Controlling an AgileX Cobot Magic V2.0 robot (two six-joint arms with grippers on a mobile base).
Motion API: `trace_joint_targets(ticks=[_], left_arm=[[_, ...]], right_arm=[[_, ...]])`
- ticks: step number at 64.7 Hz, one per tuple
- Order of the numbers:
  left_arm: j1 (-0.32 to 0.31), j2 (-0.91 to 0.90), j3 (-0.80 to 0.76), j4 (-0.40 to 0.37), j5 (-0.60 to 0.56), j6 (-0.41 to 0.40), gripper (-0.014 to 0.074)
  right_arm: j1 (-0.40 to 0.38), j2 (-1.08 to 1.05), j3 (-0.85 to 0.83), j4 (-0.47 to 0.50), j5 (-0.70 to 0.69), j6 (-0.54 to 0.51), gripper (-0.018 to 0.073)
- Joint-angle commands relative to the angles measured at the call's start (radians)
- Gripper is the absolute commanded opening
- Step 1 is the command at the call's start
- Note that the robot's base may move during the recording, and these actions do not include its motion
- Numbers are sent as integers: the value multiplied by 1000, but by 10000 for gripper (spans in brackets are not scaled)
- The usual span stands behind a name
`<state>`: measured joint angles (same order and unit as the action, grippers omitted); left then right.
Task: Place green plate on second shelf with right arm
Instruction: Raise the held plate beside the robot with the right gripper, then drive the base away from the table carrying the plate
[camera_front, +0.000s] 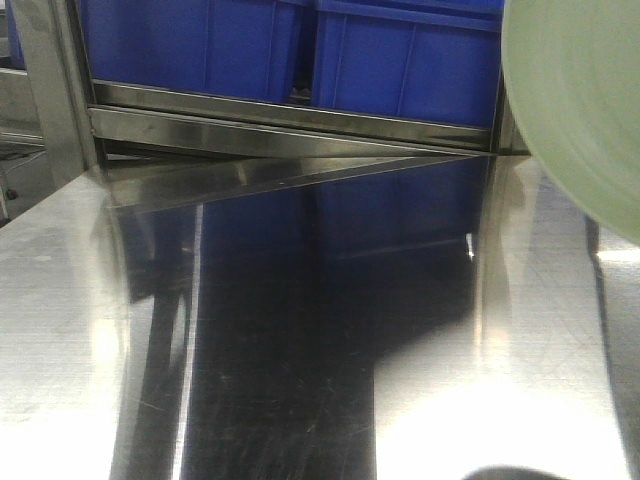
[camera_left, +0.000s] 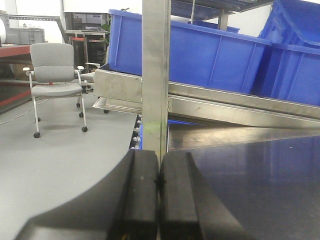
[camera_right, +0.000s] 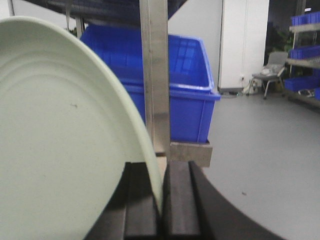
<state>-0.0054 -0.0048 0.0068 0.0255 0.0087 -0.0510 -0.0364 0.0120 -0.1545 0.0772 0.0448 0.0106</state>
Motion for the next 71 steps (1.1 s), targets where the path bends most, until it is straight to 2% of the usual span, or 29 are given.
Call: trace_joint_targets(ticks=[1, 71], left_arm=[[-5, -17, 42, -9, -83, -6, 130], [-3, -17, 42, -9, -83, -6, 130]], right_arm=[[-7, 10, -33, 14, -152, 7, 52], [-6, 10, -29, 14, -150, 7, 52]])
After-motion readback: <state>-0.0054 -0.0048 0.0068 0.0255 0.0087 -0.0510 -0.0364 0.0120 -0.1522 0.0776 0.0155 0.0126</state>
